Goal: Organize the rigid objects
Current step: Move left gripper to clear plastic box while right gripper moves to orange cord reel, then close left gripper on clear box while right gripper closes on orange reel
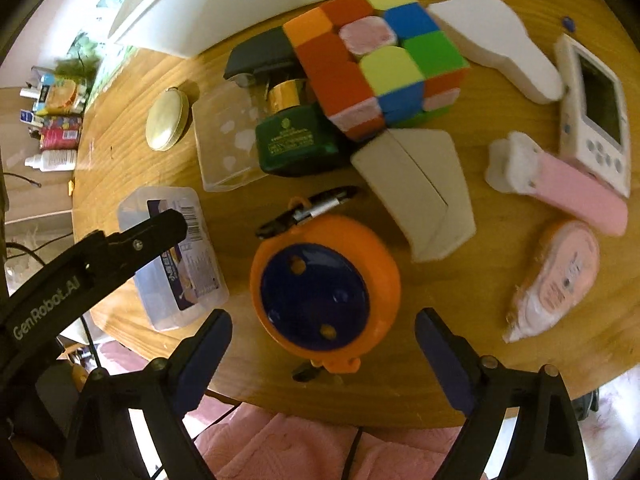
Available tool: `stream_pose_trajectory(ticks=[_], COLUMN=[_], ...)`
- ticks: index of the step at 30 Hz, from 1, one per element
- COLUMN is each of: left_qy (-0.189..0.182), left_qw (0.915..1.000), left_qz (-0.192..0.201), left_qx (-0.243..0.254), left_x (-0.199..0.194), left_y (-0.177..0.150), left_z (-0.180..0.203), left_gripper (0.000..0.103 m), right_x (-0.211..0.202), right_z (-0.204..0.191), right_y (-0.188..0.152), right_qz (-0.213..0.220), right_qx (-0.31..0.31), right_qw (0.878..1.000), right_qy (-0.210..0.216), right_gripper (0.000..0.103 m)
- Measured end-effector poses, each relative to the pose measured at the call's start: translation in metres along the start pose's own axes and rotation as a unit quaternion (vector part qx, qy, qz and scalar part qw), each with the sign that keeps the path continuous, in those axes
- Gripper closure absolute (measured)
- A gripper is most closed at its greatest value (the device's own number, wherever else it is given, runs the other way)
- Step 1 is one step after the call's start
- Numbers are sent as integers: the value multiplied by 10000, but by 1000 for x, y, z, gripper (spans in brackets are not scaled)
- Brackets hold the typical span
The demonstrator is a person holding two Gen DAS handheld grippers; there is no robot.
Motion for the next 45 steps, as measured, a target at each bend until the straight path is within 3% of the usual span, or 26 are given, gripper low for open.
stream_pose_trajectory(ticks=[10,18,22,36,45], left_qy=[-126,-245,-303,-242,-242], left_qw=[9991,9984,9980,9991,9996], left_qz=[-342,-406,-449,-337,92], left_qx=[-203,-294,-333,-115,-66], left_x=[13,16,15,16,-12], left_y=[14,16,15,4,-16], left_z=[-7,1,3,9,-3], left_gripper=[62,64,66,66,66], right_x=[15,28,31,36,10], right_z=[-14,-31,-42,-50,-67], right_y=[15,22,20,0,-35], right_qz=[-384,-478,-343,9,731], right_qx=[-176,-334,-438,-527,-811], right_qw=[9987,9963,9947,9936,9863], right_qy=[-281,-634,-868,-995,-1239], right_gripper=[14,16,22,23,23])
Point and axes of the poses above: each gripper's, at about its wrist camera, not at the fingertips, and x roughly the way its jaws point, z to its right, y to its top, the point moved 4 cm from there along x, roughly the way its jaws point, and after that the axes turned 10 degrees about -z, right-handed, at the moved point
